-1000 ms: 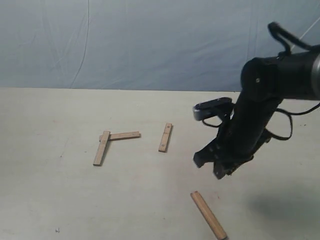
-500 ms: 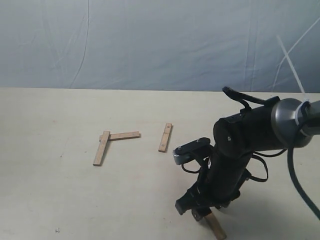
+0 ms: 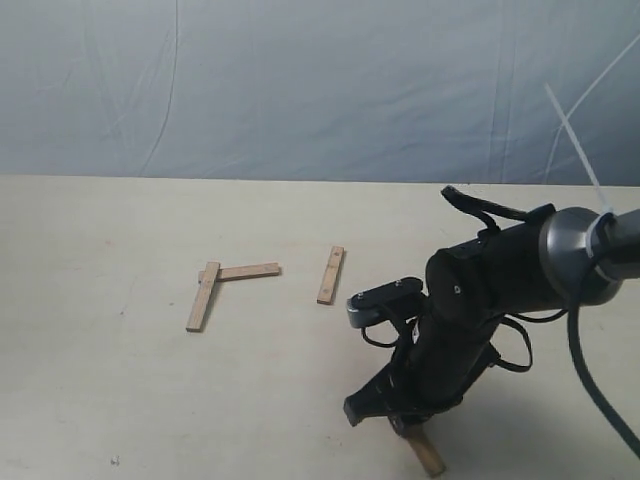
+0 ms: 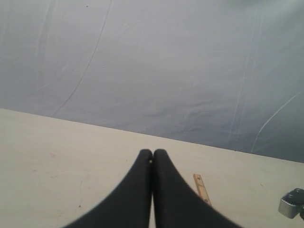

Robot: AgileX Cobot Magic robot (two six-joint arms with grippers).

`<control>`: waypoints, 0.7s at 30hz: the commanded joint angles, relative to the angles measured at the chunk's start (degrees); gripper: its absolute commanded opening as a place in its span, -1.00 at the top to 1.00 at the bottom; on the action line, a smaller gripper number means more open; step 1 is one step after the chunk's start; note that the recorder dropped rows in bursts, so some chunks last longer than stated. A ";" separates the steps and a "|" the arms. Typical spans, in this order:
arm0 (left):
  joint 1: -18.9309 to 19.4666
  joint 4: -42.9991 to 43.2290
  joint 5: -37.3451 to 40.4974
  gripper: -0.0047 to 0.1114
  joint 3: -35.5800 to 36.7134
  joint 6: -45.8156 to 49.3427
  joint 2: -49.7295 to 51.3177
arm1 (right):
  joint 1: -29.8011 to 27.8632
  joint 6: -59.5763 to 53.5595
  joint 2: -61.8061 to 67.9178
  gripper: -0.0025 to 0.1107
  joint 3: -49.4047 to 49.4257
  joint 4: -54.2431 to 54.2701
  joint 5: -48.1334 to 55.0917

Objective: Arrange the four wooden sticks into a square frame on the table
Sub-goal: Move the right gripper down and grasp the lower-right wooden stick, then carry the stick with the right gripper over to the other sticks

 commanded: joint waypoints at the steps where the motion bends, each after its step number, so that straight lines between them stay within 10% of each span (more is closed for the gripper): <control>1: 0.01 0.13 0.22 0.92 0.25 0.14 -0.24 | 0.50 5.94 0.64 0.97 -6.55 0.36 2.96; 21: 0.01 -0.34 0.56 0.92 0.25 -0.48 -0.24 | 5.13 26.67 29.59 0.97 -66.42 -9.58 24.18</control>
